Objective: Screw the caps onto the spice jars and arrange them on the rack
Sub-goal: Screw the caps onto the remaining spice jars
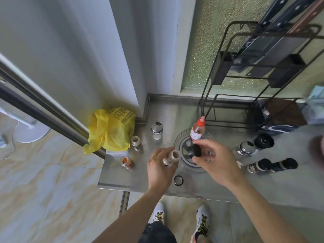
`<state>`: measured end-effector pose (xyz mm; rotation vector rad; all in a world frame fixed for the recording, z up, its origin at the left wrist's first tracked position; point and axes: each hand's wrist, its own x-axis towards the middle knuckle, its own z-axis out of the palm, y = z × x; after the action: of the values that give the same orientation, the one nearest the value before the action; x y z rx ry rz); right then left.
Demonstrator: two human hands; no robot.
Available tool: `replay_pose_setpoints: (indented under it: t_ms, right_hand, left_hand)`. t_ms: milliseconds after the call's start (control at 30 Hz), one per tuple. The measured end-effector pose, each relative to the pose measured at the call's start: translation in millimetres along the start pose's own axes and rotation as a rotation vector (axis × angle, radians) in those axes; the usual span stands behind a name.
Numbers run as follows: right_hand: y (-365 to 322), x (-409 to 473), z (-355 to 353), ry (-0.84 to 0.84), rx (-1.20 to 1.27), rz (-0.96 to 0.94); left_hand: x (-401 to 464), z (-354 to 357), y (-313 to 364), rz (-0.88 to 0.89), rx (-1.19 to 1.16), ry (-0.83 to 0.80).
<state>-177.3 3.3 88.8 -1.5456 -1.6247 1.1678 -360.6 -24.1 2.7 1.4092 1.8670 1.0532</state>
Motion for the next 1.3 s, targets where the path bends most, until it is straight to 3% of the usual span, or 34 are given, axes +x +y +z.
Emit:
replay_pose_setpoints:
  t_ms: [267,467,633,767,867,1000,1133,1233,1300]
  right_hand:
    - [-19.7,5.7,-41.3,-0.100,-0.416,-0.250]
    - [-19.9,2.4,-66.2,-0.159,-0.599,-0.287]
    - [-21.7,5.6,-69.7,-0.050,-0.850,-0.137]
    - [-20.4,6.4,-77.7,-0.239,-0.664,-0.137]
    - [-12.3,12.7,-76.9,-0.164,-0.790,-0.106]
    - [-10.4,11.8,-74.8,-0.256,-0.605,-0.076]
    - [-12.0,12.3,-73.1,-0.223,-0.743,-0.077]
    - [-14.7,11.6,-70.5,-0.311,-0.683,-0.138]
    - [-13.6,11.4,-68.5,-0.262,-0.739,-0.139]
  left_hand:
    - [-11.9,21.2,54.5,0.028,-0.052,-0.080]
    - [-11.3,27.7,78.4,0.083,-0.090,-0.072]
    - [-12.8,32.7,83.4,0.146,-0.039,-0.069]
    - [-13.9,35.2,84.2,0.154,-0.035,-0.080]
    - [-13.9,36.3,82.5,0.166,-0.026,-0.094]
    - [-11.9,34.8,84.6,0.166,-0.022,-0.096]
    - [-12.8,35.7,83.6,0.191,-0.009,-0.114]
    - [-11.7,37.0,81.5,0.178,-0.004,-0.118]
    - [-12.4,35.8,80.3,0.168,-0.018,-0.114]
